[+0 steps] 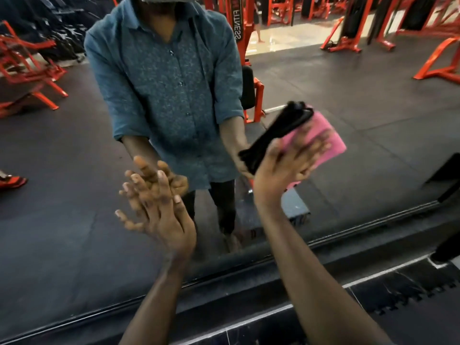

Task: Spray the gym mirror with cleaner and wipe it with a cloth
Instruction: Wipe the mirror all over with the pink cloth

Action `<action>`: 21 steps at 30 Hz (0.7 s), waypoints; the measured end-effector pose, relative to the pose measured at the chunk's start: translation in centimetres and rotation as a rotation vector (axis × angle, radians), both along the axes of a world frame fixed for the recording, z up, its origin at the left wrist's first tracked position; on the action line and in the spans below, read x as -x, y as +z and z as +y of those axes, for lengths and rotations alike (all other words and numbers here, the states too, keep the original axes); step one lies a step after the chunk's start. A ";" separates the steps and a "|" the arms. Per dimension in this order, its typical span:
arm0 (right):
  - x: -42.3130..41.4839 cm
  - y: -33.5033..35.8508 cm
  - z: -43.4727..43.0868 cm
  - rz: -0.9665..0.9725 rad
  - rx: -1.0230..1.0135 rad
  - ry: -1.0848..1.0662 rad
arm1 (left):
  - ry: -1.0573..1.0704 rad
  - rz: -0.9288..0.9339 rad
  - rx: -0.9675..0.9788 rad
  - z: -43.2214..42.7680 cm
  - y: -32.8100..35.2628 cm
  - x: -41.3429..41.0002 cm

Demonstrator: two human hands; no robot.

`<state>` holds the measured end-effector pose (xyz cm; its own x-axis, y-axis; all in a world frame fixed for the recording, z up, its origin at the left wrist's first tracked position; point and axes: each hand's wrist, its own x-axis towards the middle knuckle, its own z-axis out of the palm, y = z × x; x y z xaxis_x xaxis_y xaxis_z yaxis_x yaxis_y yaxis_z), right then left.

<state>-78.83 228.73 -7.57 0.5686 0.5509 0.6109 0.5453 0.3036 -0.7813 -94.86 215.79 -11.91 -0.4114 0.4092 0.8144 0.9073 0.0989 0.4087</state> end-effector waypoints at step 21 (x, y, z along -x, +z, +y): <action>15.6 -3.3 -10.0 -0.157 -0.008 0.278 | -0.270 0.098 0.158 -3.6 0.7 10.0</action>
